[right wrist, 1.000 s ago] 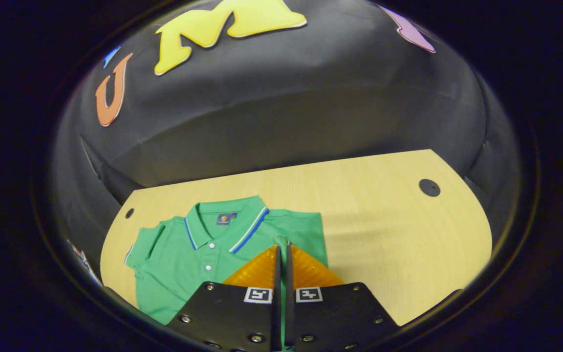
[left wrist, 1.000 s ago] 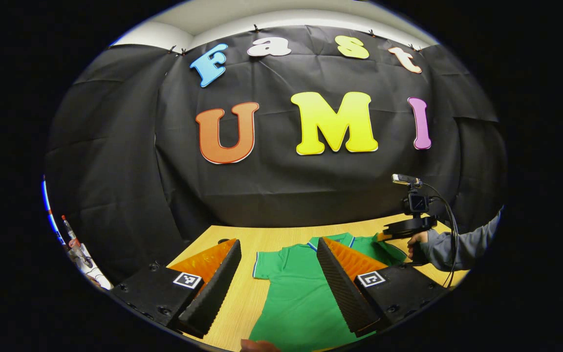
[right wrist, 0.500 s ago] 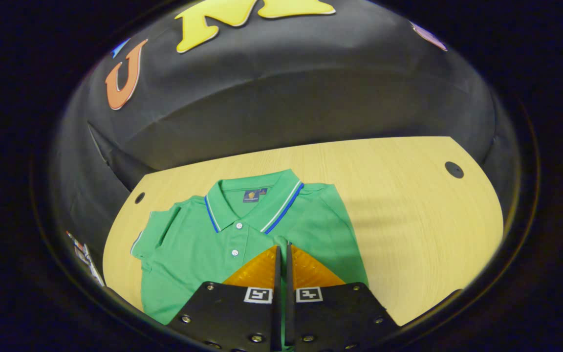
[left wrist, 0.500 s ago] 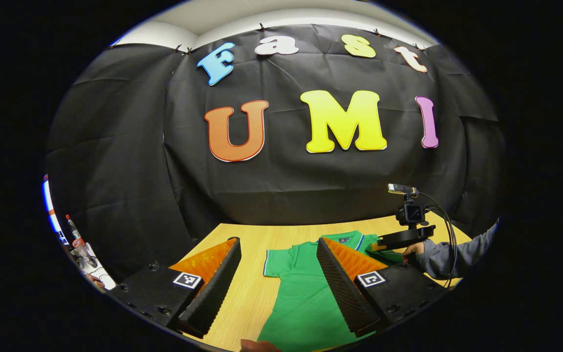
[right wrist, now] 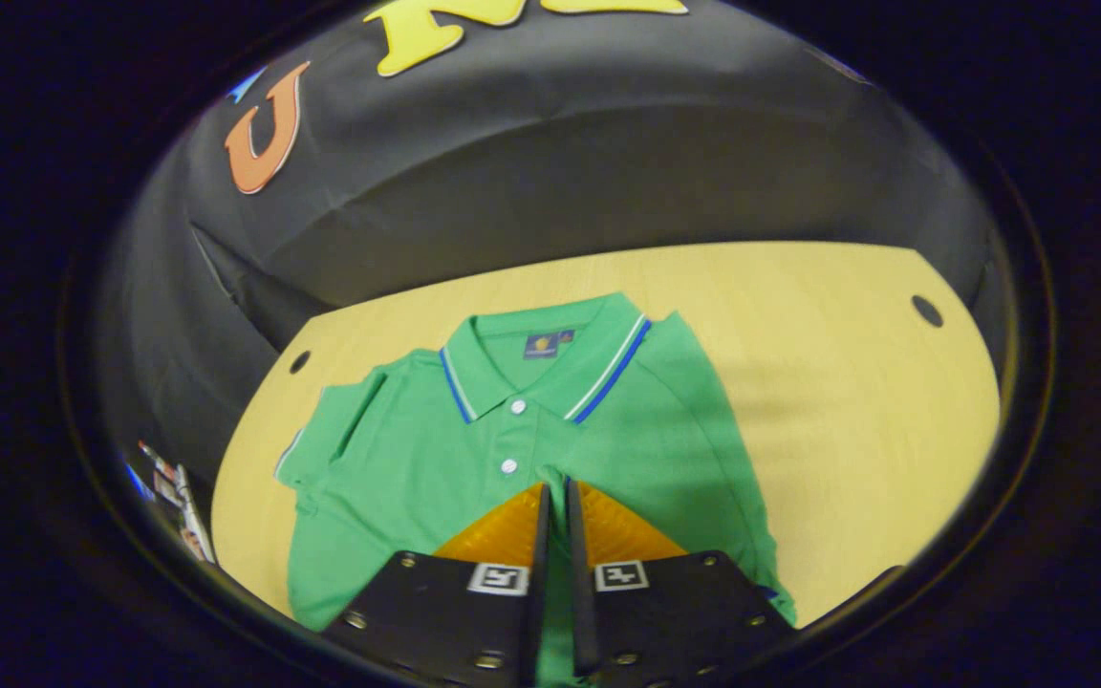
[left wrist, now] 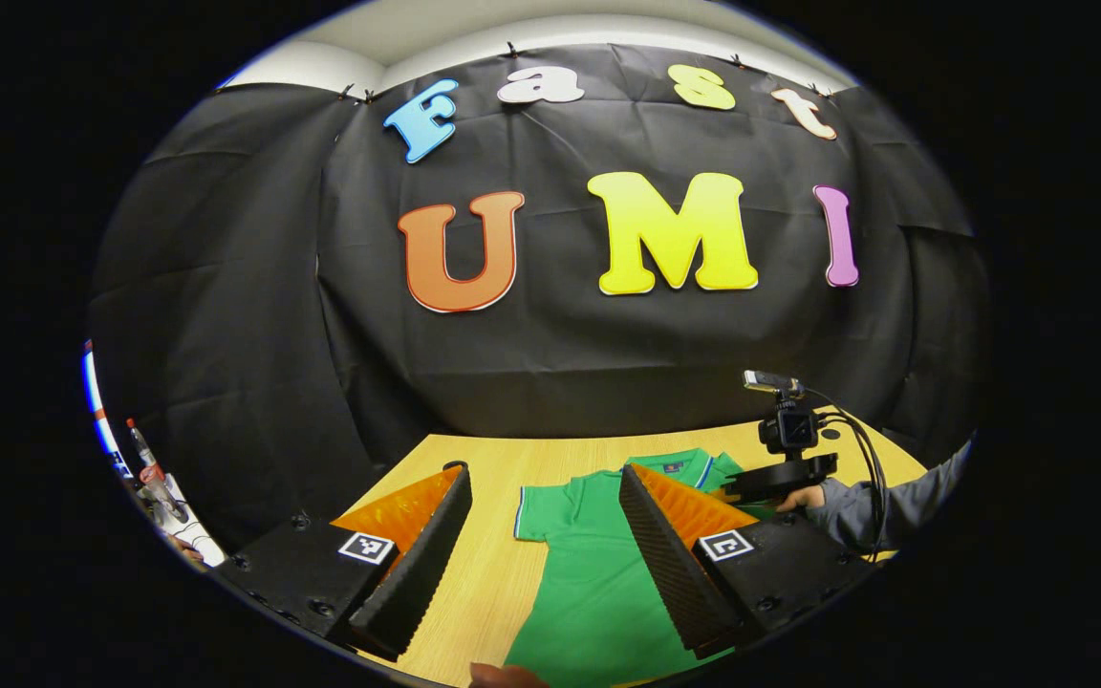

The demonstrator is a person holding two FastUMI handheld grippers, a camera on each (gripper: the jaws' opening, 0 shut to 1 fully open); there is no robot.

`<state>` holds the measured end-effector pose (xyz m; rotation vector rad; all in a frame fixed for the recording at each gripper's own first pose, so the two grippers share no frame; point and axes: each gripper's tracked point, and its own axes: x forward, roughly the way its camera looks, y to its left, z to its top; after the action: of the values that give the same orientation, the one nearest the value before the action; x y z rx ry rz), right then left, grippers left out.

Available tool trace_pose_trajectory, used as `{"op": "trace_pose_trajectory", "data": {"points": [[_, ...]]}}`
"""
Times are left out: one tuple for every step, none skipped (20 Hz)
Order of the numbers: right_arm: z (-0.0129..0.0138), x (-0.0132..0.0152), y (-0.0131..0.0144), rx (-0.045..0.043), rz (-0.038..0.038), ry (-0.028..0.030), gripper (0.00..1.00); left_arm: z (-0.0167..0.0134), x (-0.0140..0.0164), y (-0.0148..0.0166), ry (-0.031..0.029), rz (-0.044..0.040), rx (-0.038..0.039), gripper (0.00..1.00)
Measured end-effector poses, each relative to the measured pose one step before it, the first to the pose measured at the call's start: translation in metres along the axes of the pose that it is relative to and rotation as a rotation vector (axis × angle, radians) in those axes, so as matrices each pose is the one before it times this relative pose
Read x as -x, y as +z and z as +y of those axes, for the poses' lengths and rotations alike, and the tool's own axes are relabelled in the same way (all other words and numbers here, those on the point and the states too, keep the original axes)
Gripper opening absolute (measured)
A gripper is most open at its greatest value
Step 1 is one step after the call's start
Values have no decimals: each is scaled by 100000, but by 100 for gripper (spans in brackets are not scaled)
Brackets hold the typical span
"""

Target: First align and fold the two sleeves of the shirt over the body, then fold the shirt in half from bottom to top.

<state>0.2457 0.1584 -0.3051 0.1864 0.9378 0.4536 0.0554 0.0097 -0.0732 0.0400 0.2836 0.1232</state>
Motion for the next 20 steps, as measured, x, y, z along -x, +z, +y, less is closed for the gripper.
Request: {"op": "trace_pose_trajectory", "data": {"points": [[846,-237,-3,387,-707,4381,53,-45,-165,-87,-99,360,154,100],[-282,17,398,2215,-2499,-1295,88,14,-140,-142,-3,275,-117,100],[-437,30,90,2764,-1629,-2470,92,21,-211,-162,-8,295,-227,100],[-391,219,240,2407,-750,-2282,90,16,-222,-151,-71,184,-299,100],[2,304,-57,1452,-386,-680,90,81,-303,-137,-1,30,-405,100],[-117,293,115,782,-548,-674,92,68,-396,-46,99,-57,-517,100],[-329,222,218,705,-1382,-662,93,216,-449,-258,77,180,-395,100],[-394,372,352,772,-1600,-1032,93,88,-577,-297,154,421,-182,100],[-463,495,174,831,-1612,-1209,93,84,-694,-431,82,786,26,100],[-592,521,489,995,-2117,-1417,93,156,-649,-329,225,664,103,100],[-691,647,482,1368,-2145,-1567,93,251,-740,-323,299,513,-111,100],[-769,626,623,1408,-2456,-1481,93,205,-874,-325,470,615,-225,100],[-763,785,595,1577,-2720,-1506,93,140,-962,-393,405,721,20,100],[-788,805,865,1687,-3080,-1213,93,150,-1018,-253,250,929,467,100],[-808,903,653,1700,-2740,-1246,93,189,-1020,-385,368,1004,901,100],[-868,926,708,1470,-2239,-1106,93,175,-1311,-333,478,964,1135,100],[-875,1021,574,1344,-2230,-1324,93,312,-1080,-407,580,1126,1134,100],[-877,884,565,1123,-2161,-1436,93,332,-1076,-378,564,1273,1442,100],[-969,1051,546,908,-2171,-1688,93,268,-1114,-327,768,1093,1519,100],[-1011,1080,602,502,-2074,-1505,93,206,-1124,-275,472,1254,1557,100]]}}
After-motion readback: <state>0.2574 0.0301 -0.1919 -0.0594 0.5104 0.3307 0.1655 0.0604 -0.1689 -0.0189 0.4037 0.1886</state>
